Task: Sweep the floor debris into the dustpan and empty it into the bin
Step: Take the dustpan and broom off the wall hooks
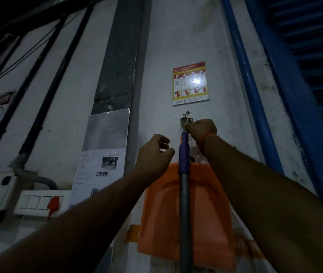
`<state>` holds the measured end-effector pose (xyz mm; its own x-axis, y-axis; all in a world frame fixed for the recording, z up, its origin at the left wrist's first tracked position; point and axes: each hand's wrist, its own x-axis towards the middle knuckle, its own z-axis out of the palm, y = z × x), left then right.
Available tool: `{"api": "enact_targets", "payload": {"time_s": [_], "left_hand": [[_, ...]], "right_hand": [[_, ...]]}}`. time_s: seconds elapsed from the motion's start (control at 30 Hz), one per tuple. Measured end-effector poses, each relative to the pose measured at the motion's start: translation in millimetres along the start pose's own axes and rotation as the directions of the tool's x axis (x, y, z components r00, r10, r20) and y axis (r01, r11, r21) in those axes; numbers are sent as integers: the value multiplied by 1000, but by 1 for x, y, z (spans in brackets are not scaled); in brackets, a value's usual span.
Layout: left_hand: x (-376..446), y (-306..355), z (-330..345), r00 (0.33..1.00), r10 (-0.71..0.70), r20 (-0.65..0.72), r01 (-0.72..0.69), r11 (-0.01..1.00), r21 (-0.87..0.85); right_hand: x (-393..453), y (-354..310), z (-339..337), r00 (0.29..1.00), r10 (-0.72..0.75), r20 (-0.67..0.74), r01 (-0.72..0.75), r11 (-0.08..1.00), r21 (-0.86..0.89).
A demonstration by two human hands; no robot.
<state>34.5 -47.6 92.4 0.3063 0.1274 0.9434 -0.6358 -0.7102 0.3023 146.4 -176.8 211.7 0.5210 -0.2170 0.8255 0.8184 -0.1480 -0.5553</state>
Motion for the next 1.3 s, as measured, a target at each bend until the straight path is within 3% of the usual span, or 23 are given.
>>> {"api": "enact_targets", "payload": {"time_s": [0.23, 0.47, 0.97, 1.17, 1.3], "left_hand": [[-2, -2, -4, 1000, -5, 5, 5, 1000, 3], [-5, -8, -10, 1000, -6, -2, 6, 999, 54], [-2, -13, -21, 1000, 0, 0, 0, 995, 96], [-5, -17, -31, 1000, -24, -10, 25, 994, 107], [-6, -17, -38, 1000, -27, -16, 29, 993, 118]], "right_hand": [[4, 4, 3, 996, 67, 60, -74, 991, 115], [5, 3, 9, 999, 14, -33, -15, 999, -40], [13, -14, 10, 977, -101, -190, 91, 994, -59], [10, -24, 5, 948, -265, -177, 209, 936, -283], [19, -34, 1, 937, -283, -207, 204, 920, -335]]}}
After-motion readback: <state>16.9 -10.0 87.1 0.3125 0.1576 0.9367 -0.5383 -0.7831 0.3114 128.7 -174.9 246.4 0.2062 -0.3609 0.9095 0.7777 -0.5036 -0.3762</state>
